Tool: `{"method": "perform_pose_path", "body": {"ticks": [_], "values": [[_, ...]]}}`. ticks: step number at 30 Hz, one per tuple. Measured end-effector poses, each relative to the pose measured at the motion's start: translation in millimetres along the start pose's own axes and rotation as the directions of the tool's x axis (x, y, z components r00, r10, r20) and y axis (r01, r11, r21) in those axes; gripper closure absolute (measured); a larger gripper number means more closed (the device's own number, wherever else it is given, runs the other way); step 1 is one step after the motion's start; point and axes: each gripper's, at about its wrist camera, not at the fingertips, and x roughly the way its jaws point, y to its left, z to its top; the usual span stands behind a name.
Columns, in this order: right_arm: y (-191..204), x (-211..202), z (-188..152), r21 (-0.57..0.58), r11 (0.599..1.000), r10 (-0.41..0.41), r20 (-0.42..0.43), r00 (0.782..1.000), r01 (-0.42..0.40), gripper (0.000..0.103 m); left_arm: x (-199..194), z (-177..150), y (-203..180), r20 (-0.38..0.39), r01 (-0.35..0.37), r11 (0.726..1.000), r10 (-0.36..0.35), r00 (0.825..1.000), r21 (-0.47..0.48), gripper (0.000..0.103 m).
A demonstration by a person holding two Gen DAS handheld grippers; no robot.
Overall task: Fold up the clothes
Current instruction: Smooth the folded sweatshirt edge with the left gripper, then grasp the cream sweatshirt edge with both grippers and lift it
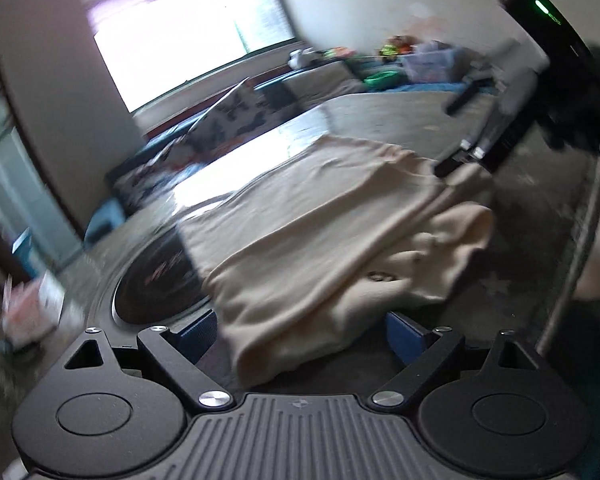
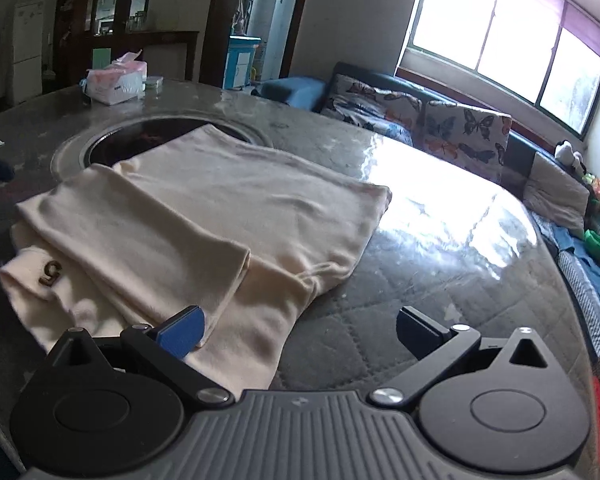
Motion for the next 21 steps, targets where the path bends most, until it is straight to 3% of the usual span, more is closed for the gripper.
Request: {"method": "perform_pose_path", "body": {"ticks": [8,12,15,21], "values": [[4.3,-20.2,-3.8,-0.064,0.995,0.073,-0.001,0.997,-0.073,0.0,14.0,2.2,-19.3,0.047,0.041,0.994,-0.045,0.998,0.098,0.041],[11.6,-31.6,-4.9,-0.117,0.986,0.118,0.0,0.993,-0.117,0.005,20.5,5.5,-17.2,0.053,0.063,0.995,-0.067,0.996,0.08,0.076],[19.5,-39.6,-4.0,-0.169,0.974,0.155,0.002,0.988,-0.152,0.008,23.2,14.0,-8.2,0.069,0.073,0.997,-0.074,0.995,0.028,0.085],[40.8,-47.7,-2.9,-0.282,0.939,0.214,0.022,0.977,-0.199,0.014,27.6,32.2,11.3,0.088,0.087,0.994,-0.081,0.993,-0.066,0.09]]}}
